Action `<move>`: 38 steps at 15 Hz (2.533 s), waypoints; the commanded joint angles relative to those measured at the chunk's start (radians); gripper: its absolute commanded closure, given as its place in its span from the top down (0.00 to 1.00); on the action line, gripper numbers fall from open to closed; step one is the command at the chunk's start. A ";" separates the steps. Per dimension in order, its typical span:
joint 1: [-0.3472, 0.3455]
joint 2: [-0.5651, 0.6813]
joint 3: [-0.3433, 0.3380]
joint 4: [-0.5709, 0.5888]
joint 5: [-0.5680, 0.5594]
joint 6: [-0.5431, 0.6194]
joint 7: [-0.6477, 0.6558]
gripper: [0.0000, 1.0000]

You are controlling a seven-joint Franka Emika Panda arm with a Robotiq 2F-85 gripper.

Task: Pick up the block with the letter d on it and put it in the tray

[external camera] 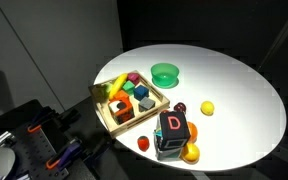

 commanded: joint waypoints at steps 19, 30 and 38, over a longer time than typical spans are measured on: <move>-0.178 0.381 -0.179 0.168 -0.196 0.115 0.097 1.00; -0.176 0.444 -0.213 0.143 -0.205 0.224 0.082 1.00; -0.187 0.510 -0.235 0.173 -0.208 0.204 0.077 1.00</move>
